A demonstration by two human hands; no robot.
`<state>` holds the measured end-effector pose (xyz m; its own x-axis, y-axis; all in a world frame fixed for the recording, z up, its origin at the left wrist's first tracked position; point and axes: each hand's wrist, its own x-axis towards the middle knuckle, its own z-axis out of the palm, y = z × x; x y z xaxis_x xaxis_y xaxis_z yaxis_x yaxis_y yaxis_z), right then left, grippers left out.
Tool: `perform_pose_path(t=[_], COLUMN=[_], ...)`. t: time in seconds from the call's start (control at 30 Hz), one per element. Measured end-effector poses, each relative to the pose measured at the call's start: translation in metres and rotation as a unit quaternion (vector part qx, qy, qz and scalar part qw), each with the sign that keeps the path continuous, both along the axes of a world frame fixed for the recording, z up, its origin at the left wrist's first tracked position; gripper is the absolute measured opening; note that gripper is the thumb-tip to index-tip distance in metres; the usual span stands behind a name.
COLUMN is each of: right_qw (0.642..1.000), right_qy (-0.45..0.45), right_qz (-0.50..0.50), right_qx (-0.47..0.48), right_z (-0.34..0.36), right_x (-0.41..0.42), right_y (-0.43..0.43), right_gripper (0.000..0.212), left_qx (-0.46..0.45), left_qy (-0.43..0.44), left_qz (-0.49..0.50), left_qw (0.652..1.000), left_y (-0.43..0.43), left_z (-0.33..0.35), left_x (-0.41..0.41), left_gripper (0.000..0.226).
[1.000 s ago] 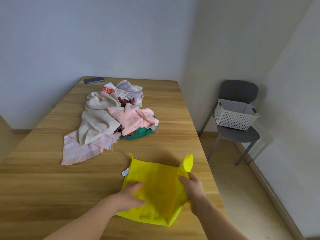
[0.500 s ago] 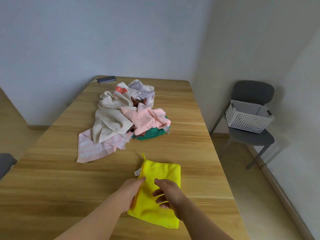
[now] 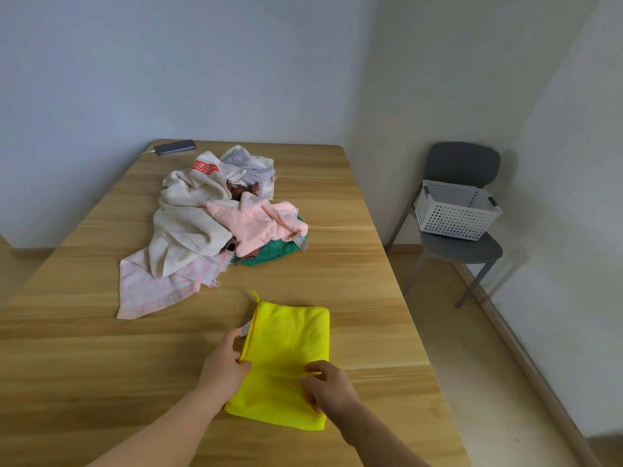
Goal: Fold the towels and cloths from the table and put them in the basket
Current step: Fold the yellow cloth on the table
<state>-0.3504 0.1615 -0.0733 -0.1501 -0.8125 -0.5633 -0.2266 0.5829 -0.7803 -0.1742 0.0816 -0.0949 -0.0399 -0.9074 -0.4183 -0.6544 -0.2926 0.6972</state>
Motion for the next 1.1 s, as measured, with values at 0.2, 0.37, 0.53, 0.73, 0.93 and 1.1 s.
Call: perform_pose_path(t=[0.2, 0.37, 0.53, 0.73, 0.93, 1.1], right_qw=[0.977, 0.935, 0.872, 0.870, 0.919, 0.964], right_qy=[0.170, 0.228, 0.342, 0.367, 0.300, 0.213], right_qz=[0.107, 0.261, 0.338, 0.317, 0.256, 0.155], right_qx=[-0.074, -0.072, -0.092, -0.087, -0.015, -0.022], right_z=[0.000, -0.010, -0.014, -0.008, 0.005, 0.005], right_x=[-0.006, -0.007, -0.006, -0.006, -0.022, -0.043], right_y=[0.006, 0.012, 0.016, 0.013, 0.011, 0.013], right_gripper=[0.019, 0.016, 0.045, 0.028, 0.008, 0.025], left_qx=[-0.169, -0.143, -0.155, -0.310, -0.320, -0.245], left_qy=[-0.210, -0.105, -0.205, -0.252, -0.249, -0.212], left_qz=[-0.113, -0.341, -0.459, -0.480, -0.501, -0.429], left_qw=[0.957, 0.923, 0.851, 0.781, 0.765, 0.844], left_y=[0.015, 0.023, 0.026, 0.025, 0.035, 0.036], left_z=[0.006, 0.010, 0.012, -0.005, 0.006, 0.011], left_x=[0.003, 0.009, 0.019, 0.019, 0.008, -0.006], left_gripper=[0.036, 0.017, 0.075, 0.068, 0.068, 0.063])
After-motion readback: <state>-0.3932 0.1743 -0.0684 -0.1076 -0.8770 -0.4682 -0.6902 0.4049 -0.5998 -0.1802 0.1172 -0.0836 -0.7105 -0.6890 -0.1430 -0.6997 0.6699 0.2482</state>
